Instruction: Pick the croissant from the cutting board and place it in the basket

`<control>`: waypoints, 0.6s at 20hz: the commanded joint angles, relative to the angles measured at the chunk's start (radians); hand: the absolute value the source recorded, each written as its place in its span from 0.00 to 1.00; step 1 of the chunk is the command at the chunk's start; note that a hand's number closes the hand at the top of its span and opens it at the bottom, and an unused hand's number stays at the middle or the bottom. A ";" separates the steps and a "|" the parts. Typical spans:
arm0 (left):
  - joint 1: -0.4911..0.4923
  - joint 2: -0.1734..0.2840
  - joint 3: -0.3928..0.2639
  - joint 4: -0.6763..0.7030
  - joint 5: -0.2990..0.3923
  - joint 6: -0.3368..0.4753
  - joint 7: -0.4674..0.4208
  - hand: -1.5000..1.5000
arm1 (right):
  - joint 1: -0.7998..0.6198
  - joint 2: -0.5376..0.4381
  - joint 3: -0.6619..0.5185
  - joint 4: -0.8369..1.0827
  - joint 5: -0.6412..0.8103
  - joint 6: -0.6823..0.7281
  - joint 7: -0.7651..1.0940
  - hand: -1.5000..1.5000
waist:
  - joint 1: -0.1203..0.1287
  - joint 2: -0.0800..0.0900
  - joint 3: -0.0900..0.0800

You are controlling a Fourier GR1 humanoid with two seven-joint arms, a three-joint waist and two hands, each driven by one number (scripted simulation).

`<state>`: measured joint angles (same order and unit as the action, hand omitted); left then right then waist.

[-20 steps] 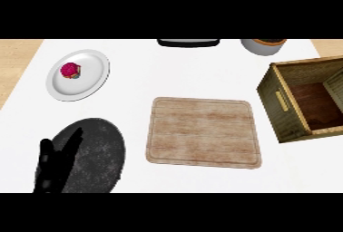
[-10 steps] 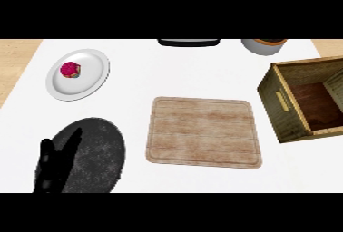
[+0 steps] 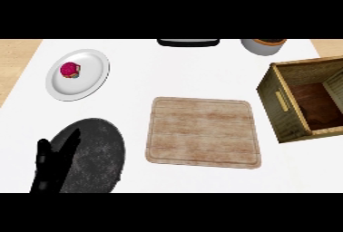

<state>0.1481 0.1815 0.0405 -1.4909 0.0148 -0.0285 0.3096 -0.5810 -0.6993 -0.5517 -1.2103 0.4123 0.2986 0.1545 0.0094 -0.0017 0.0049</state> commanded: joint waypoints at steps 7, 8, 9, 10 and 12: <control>0.053 -0.019 -0.012 -0.049 -0.001 -0.018 0.026 0.50 | -0.023 -0.086 -0.121 0.135 -0.123 -0.012 -0.031 0.00 | -0.004 0.001 -0.005; 0.015 -0.049 -0.019 0.058 -0.029 0.007 -0.037 0.50 | -0.041 -0.108 -0.148 0.145 -0.145 -0.006 -0.020 0.00 | -0.009 0.002 -0.005; 0.024 -0.021 0.007 0.027 0.005 -0.023 -0.029 0.50 | -0.067 -0.158 -0.185 0.221 -0.160 0.009 0.000 0.00 | -0.004 0.003 -0.005; -0.050 -0.074 -0.041 0.014 -0.054 0.055 0.036 0.50 | -0.030 -0.167 -0.195 0.227 -0.152 -0.009 -0.053 0.00 | -0.012 0.003 -0.004; 0.022 -0.038 0.005 0.071 -0.003 -0.023 -0.072 0.50 | -0.008 -0.188 -0.217 0.242 -0.161 -0.021 -0.042 0.00 | -0.009 0.003 -0.005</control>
<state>0.1547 0.1654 0.0501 -1.4782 0.0022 -0.0349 0.2745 -0.6169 -0.8423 -0.7126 -1.0200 0.2797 0.2887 0.1259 0.0052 -0.0046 0.0060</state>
